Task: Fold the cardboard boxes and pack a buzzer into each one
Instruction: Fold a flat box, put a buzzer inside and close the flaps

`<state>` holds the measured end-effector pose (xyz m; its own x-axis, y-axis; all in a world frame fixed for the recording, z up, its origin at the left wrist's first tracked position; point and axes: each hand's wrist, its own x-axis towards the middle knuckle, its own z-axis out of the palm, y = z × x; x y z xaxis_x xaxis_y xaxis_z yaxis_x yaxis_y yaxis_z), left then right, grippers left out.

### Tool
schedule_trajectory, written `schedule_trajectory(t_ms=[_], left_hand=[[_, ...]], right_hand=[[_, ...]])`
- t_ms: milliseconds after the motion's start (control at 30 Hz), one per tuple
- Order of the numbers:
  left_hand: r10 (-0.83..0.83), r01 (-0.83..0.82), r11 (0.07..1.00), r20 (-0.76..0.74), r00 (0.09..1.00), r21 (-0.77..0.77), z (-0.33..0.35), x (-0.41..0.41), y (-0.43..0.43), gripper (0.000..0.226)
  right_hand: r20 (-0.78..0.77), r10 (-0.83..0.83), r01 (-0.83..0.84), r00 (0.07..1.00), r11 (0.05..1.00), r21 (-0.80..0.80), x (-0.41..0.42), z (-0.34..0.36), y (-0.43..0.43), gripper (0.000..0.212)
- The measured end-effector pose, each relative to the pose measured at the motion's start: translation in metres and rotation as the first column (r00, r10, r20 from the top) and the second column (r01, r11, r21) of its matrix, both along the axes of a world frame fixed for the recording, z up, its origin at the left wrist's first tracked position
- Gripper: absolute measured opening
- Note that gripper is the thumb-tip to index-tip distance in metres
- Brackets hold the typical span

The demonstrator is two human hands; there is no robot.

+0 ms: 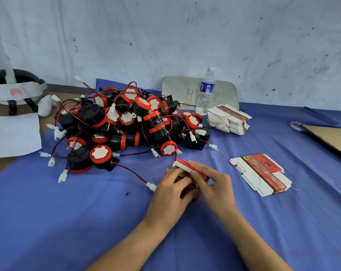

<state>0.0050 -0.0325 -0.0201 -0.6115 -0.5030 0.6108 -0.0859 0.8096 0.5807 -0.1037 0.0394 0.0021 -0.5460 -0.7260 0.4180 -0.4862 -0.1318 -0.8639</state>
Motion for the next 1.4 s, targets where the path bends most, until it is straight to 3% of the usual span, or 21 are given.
schedule_trajectory(t_ms=[100, 200, 433, 567, 700, 933, 1167, 1400], left_hand=[[0.048, -0.039, 0.992, -0.072, 0.996, 0.121, -0.001, 0.002, 0.001, 0.012], [0.074, -0.052, 0.979, -0.103, 0.992, 0.199, -0.001, 0.003, -0.002, 0.018], [0.125, -0.076, 0.951, -0.15, 0.981, 0.299, -0.003, 0.004, -0.006, 0.05], [0.128, -0.073, 0.949, -0.163, 0.978, 0.308, -0.004, 0.006, -0.011, 0.043], [0.163, -0.058, 0.89, -0.197, 0.967, 0.453, -0.001, 0.007, -0.018, 0.036], [0.15, -0.092, 0.949, -0.174, 0.973, 0.302, -0.004, 0.006, -0.023, 0.015], [0.126, -0.1, 0.977, -0.135, 0.983, 0.186, -0.005, 0.007, -0.025, 0.018], [0.109, -0.094, 0.981, -0.085, 0.99, 0.17, -0.004, 0.008, -0.024, 0.016]], right_hand=[[0.017, 0.018, -0.018, 1.0, 0.999, 0.028, -0.002, -0.005, -0.001, 0.031], [-0.061, 0.026, -0.023, 0.998, 0.998, 0.053, -0.003, -0.008, -0.001, 0.037], [-0.089, 0.074, -0.064, 0.993, 0.992, 0.104, -0.011, -0.014, -0.005, 0.032], [-0.025, 0.127, -0.124, 0.992, 0.987, 0.099, -0.009, -0.008, -0.003, 0.044], [0.01, 0.164, -0.163, 0.986, 0.976, 0.147, -0.012, -0.006, -0.001, 0.031], [-0.027, 0.254, -0.24, 0.967, 0.941, 0.24, -0.019, -0.005, 0.0, 0.034], [-0.053, 0.396, -0.337, 0.917, 0.838, 0.429, -0.035, -0.002, 0.005, 0.057], [-0.304, 0.386, -0.205, 0.871, 0.847, 0.49, -0.032, -0.003, 0.006, 0.048]])
